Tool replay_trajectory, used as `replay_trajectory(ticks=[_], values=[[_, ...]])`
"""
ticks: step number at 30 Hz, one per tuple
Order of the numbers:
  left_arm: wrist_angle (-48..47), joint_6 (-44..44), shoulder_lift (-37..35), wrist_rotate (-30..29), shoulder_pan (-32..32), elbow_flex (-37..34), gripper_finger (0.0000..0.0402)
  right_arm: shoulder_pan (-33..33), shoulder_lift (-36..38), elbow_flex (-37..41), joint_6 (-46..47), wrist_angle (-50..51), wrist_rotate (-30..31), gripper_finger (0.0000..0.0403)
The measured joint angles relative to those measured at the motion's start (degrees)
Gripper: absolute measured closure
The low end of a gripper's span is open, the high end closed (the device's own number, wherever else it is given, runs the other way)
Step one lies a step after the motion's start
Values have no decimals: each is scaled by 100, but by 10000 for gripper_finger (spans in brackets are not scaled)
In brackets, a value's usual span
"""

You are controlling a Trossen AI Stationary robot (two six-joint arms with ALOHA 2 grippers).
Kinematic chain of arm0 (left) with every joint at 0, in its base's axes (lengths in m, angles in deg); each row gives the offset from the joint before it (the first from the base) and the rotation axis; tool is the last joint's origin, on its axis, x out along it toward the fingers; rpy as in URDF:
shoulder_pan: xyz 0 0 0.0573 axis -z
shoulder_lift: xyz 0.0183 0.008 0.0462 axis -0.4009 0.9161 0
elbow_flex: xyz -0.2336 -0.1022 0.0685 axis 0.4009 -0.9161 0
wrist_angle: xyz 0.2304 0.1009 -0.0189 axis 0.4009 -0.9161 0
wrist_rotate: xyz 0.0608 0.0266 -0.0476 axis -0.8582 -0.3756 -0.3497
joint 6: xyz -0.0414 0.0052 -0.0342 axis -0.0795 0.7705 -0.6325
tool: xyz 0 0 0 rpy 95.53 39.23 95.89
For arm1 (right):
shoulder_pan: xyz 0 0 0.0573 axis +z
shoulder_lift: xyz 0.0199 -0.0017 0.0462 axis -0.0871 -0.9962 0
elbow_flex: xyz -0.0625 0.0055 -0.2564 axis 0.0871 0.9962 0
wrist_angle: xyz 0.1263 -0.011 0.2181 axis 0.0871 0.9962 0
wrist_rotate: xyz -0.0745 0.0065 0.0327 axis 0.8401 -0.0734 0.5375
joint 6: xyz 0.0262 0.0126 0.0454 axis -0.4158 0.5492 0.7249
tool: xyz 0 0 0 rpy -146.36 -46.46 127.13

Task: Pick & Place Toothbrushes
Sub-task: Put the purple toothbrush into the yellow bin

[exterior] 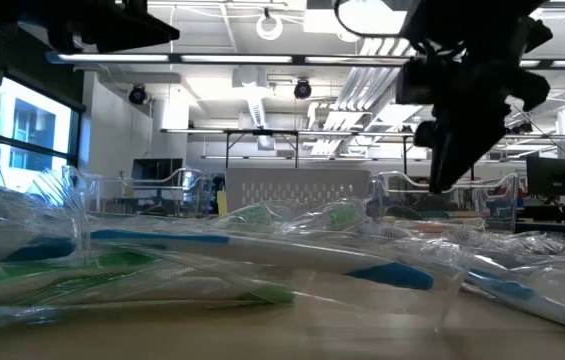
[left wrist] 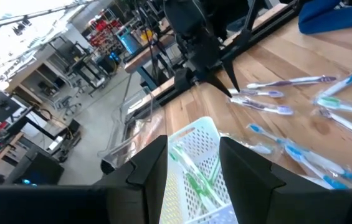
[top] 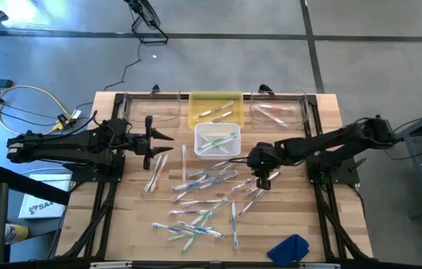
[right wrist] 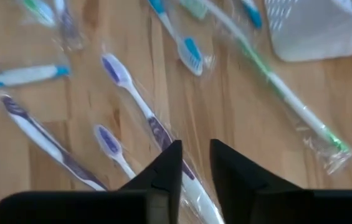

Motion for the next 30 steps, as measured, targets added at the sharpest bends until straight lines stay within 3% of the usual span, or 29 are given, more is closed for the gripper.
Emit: replay_trajectory(ticks=[7, 30], values=[[-17, -22, 0, -5, 0, 0, 261, 40, -440, 0, -15, 10, -237, 268], [0, -26, -2, -3, 0, -4, 261, 239, -1138, -9, 142, 230, 171, 266]])
